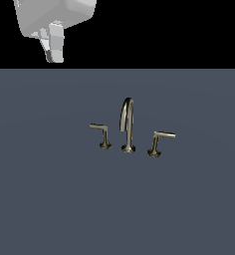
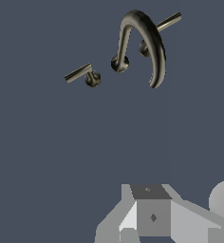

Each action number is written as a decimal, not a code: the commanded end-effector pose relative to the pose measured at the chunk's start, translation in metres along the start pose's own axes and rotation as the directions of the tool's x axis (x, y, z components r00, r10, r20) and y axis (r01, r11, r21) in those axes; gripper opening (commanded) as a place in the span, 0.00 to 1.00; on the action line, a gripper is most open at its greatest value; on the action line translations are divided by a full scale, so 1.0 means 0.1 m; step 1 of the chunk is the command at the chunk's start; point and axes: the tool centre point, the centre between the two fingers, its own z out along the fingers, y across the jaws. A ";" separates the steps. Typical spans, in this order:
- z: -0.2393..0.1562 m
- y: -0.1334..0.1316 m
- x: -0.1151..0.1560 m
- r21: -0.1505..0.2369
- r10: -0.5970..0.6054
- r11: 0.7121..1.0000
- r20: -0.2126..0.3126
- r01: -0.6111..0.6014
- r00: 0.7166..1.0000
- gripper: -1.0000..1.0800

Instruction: Turn on the faucet by rotating a designated handle.

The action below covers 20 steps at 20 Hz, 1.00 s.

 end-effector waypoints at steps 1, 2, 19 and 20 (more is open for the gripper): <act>0.11 -0.11 0.05 0.003 0.054 0.999 0.000 -0.054 0.999 0.00; 0.15 -0.15 0.07 0.004 0.075 0.997 0.000 -0.075 0.997 0.00; 0.83 -0.74 0.52 0.016 0.395 0.918 0.000 -0.395 0.919 0.00; 0.87 -0.76 0.55 0.016 0.413 0.911 0.000 -0.413 0.911 0.00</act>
